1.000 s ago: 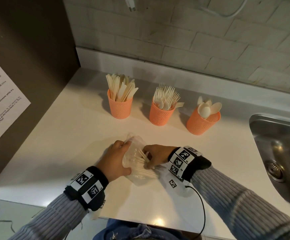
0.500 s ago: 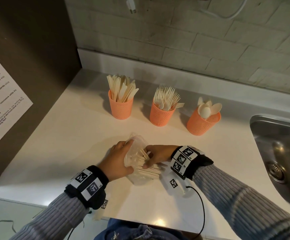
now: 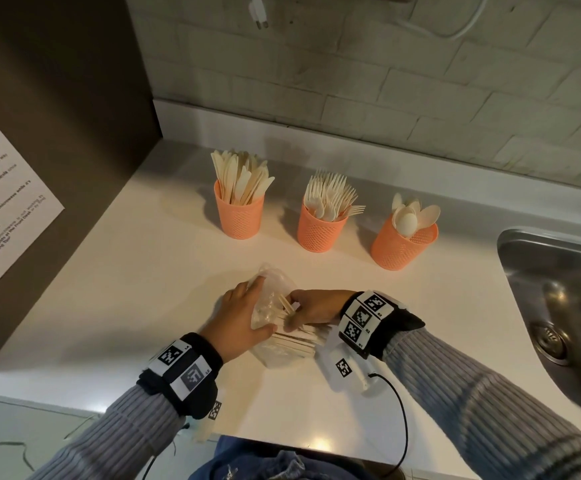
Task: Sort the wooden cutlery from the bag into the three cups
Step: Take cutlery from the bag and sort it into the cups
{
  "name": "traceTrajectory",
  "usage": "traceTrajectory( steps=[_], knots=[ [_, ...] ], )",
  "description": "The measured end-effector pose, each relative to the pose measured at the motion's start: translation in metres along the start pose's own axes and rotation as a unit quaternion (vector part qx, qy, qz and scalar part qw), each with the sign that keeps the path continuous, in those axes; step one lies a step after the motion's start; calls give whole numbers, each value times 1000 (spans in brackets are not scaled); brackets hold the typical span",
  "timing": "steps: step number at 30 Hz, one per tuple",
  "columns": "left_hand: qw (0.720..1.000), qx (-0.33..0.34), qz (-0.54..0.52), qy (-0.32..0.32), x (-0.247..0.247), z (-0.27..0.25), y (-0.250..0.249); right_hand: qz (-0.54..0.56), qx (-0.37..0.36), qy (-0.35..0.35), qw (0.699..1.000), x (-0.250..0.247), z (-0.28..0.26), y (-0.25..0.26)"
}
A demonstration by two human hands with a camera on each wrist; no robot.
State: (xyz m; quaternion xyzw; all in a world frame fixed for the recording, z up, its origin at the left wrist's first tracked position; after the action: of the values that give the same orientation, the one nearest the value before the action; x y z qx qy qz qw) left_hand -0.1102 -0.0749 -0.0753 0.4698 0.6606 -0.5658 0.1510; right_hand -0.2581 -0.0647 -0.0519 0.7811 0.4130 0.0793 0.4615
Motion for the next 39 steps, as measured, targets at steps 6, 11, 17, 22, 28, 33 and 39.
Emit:
traceTrajectory(
  steps=[6, 11, 17, 22, 28, 33, 39],
  knots=[
    [1000, -7, 2, -5, 2, 0, 1, 28, 18, 29, 999, -2, -9, -3],
    [1000, 5, -4, 7, 4, -4, -2, 70, 1, 51, 996, -5, -17, -8],
    [1000, -11, 18, 19, 7, -7, -12, 21, -13, 24, 999, 3, -9, 3],
    [999, -29, 21, 12, 3, -10, -10, -52, 25, 15, 998, -15, -28, 2],
    [1000, -26, -12, 10, -8, -7, -3, -23, 36, 19, 999, -35, -69, -8],
    [999, -22, -35, 11, -9, -5, -3, 89, -2, -30, 996, -34, -91, -12],
    [999, -21, -47, -3, -15, -7, -1, 289, -128, -125, 940, -34, -99, -27]
  ],
)
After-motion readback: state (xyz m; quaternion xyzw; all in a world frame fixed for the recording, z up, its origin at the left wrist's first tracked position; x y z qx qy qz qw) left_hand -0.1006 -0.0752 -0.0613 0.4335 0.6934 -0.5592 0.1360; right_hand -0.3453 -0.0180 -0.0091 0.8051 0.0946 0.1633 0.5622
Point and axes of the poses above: each hand's wrist, its own z-axis towards the middle knuckle, its own x-axis out of the palm, y = z × x, the point moved 4 cm from there along z, towards the middle knuckle, and after that the axes turned 14 degrees about -x, right-handed, at the moved point
